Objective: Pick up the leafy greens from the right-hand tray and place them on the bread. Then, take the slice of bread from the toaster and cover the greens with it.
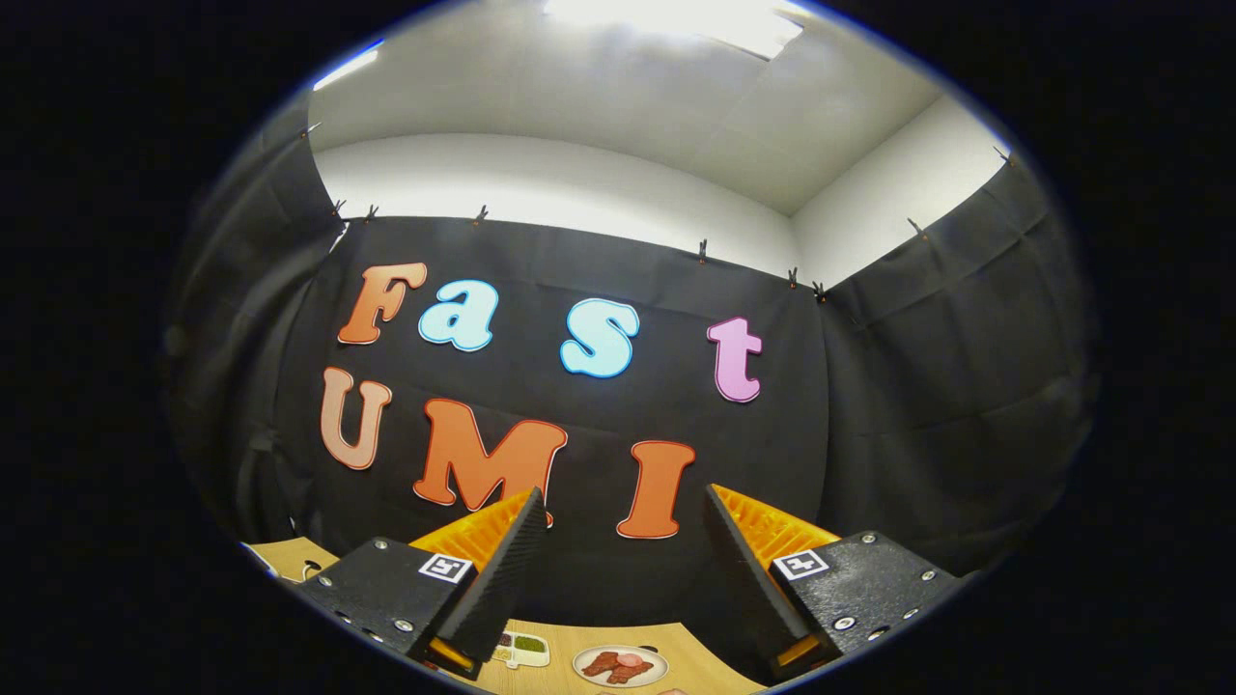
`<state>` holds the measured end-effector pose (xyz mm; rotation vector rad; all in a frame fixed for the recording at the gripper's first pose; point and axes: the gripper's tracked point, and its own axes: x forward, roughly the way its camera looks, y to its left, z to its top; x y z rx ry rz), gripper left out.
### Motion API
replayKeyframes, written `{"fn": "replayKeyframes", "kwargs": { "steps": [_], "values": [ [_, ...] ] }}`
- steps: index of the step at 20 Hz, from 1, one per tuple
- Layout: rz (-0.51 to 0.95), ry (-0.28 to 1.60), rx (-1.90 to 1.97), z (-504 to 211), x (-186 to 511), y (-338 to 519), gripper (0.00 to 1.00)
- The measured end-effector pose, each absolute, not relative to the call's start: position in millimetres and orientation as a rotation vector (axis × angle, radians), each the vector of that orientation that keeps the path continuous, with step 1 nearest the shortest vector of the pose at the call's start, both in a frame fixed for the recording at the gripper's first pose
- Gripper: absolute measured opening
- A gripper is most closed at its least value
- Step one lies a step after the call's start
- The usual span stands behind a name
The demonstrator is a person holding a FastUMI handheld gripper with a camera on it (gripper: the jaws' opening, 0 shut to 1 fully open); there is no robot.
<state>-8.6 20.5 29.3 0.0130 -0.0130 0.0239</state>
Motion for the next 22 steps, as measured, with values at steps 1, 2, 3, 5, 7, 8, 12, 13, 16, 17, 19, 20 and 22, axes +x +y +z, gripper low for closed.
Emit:
{"fn": "replayKeyframes", "kwargs": {
  "steps": [1,2,3,5,7,8,12,13,16,17,19,20,22],
  "values": [
    [0.042,-0.010,0.018,28,-11,26,0.97],
    [0.057,-0.009,0.025,26,-12,31,0.97],
    [0.069,-0.001,0.031,21,-14,34,0.97],
    [0.089,0.037,0.041,5,-15,41,0.97],
    [0.110,0.094,0.042,-15,-18,51,0.98],
    [0.124,0.113,0.038,-22,-20,56,0.98],
    [0.168,0.212,0.045,-60,-25,73,0.98],
    [0.176,0.250,0.047,-75,-26,76,0.97],
    [0.195,0.419,0.058,-133,-36,87,0.98],
    [0.193,0.493,0.056,-155,-41,88,0.98],
    [0.214,0.622,0.063,-192,-56,96,0.98],
    [0.225,0.669,0.072,-206,-63,101,0.98],
    [0.243,0.756,0.088,-235,-74,106,0.98]
  ]
}}
